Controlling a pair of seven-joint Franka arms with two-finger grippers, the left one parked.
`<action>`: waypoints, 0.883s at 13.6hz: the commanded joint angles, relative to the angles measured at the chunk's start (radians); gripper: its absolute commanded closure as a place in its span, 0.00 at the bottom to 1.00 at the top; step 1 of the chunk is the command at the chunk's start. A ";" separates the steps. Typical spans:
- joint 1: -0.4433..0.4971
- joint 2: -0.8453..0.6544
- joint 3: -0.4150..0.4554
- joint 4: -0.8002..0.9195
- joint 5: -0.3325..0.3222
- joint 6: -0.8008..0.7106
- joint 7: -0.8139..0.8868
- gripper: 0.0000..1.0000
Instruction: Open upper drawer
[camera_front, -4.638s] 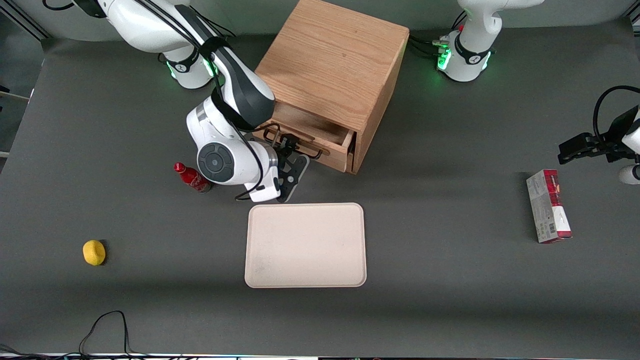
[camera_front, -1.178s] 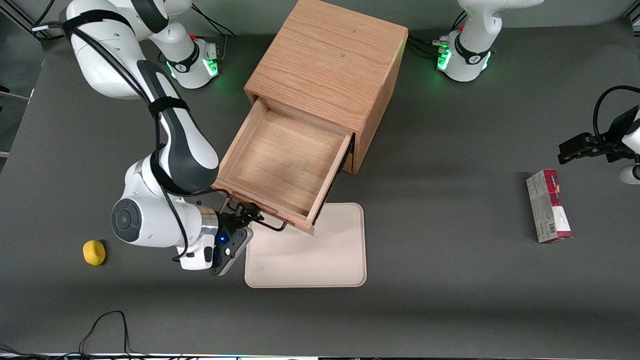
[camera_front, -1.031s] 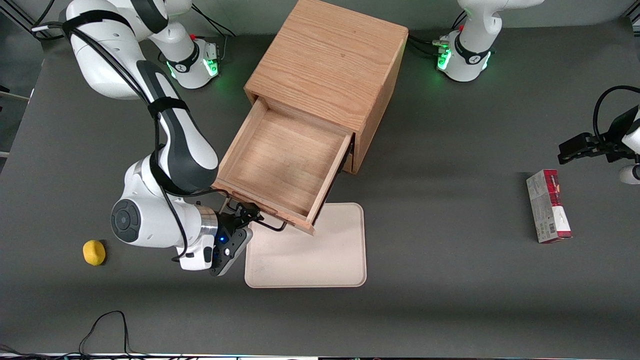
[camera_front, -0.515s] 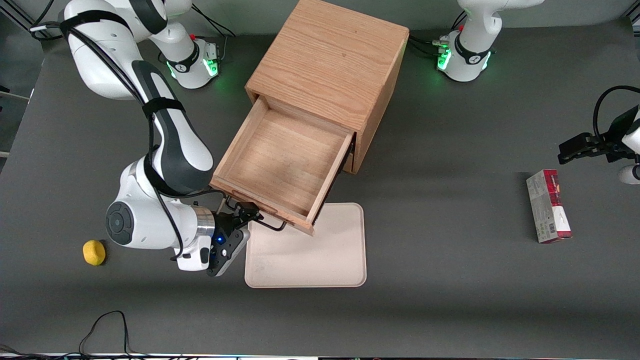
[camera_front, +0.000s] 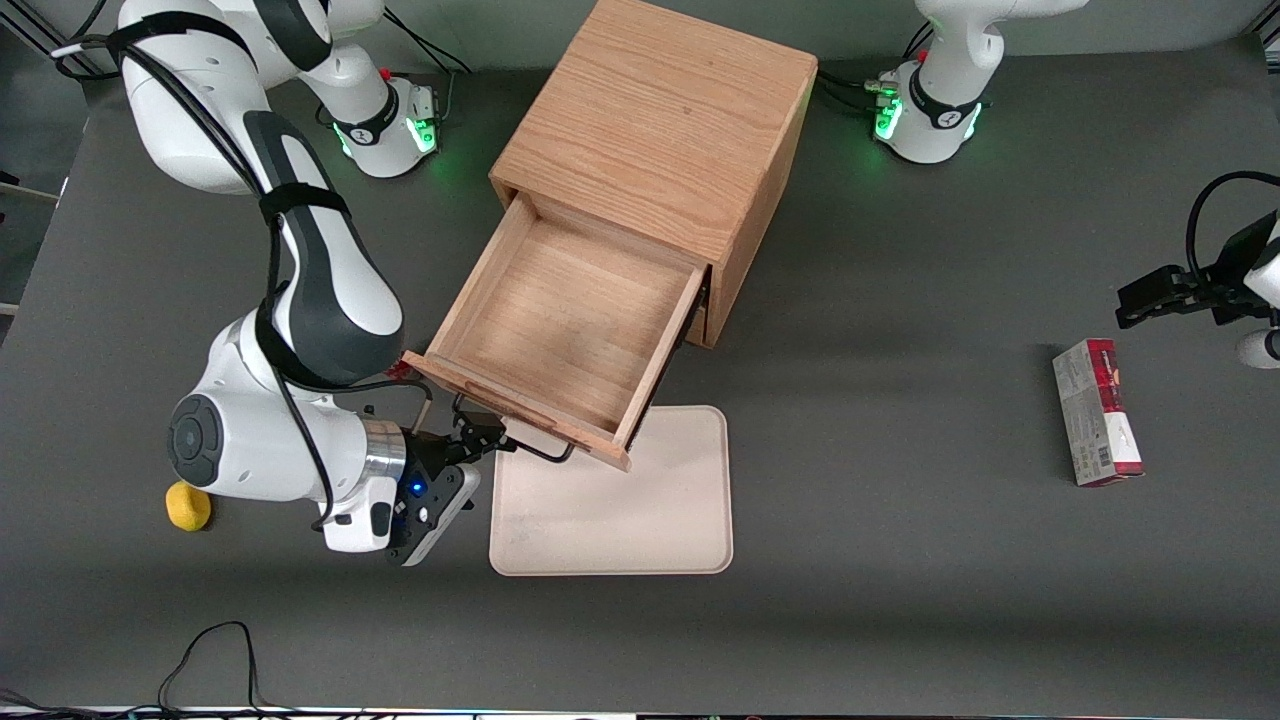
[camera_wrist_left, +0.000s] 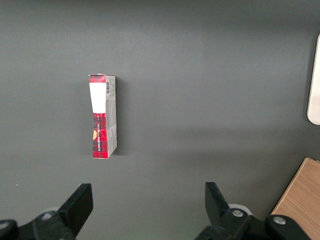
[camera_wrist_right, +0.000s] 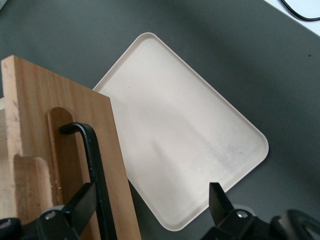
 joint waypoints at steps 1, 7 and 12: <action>-0.023 0.022 0.010 0.067 0.019 -0.067 -0.015 0.00; -0.094 -0.086 -0.026 0.075 -0.056 -0.302 0.004 0.00; -0.088 -0.413 -0.120 -0.336 -0.163 -0.307 0.015 0.00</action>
